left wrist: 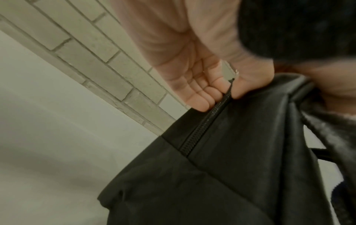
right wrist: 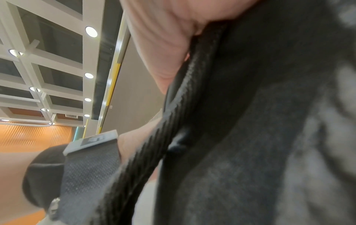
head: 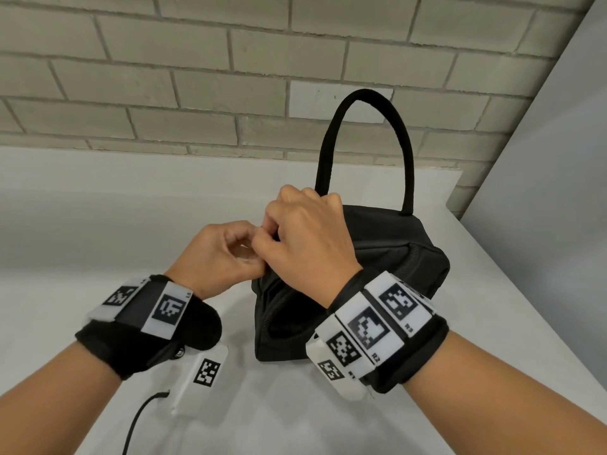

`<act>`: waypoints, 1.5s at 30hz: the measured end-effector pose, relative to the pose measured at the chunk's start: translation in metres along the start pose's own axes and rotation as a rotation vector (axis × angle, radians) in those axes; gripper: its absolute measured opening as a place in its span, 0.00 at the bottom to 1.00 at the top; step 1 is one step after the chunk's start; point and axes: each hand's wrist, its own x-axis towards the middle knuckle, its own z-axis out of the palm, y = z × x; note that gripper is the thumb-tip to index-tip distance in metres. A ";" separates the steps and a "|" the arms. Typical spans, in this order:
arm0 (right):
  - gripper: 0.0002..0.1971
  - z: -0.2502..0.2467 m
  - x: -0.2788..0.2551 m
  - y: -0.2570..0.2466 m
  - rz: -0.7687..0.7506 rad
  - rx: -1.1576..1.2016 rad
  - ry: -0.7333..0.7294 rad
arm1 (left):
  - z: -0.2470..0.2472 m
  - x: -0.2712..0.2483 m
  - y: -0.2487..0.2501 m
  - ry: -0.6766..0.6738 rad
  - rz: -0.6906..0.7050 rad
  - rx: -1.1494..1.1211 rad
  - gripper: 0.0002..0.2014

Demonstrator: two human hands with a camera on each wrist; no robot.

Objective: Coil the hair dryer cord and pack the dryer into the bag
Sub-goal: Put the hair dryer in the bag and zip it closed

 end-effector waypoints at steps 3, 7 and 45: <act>0.11 -0.003 0.001 0.003 -0.005 -0.052 0.031 | 0.000 0.003 0.000 0.044 -0.006 0.050 0.13; 0.10 -0.011 0.003 0.010 0.051 -0.117 0.030 | -0.005 0.004 0.002 0.068 -0.006 0.171 0.08; 0.10 -0.065 -0.050 0.147 0.879 0.838 0.152 | 0.110 0.034 0.087 -0.310 0.565 0.953 0.18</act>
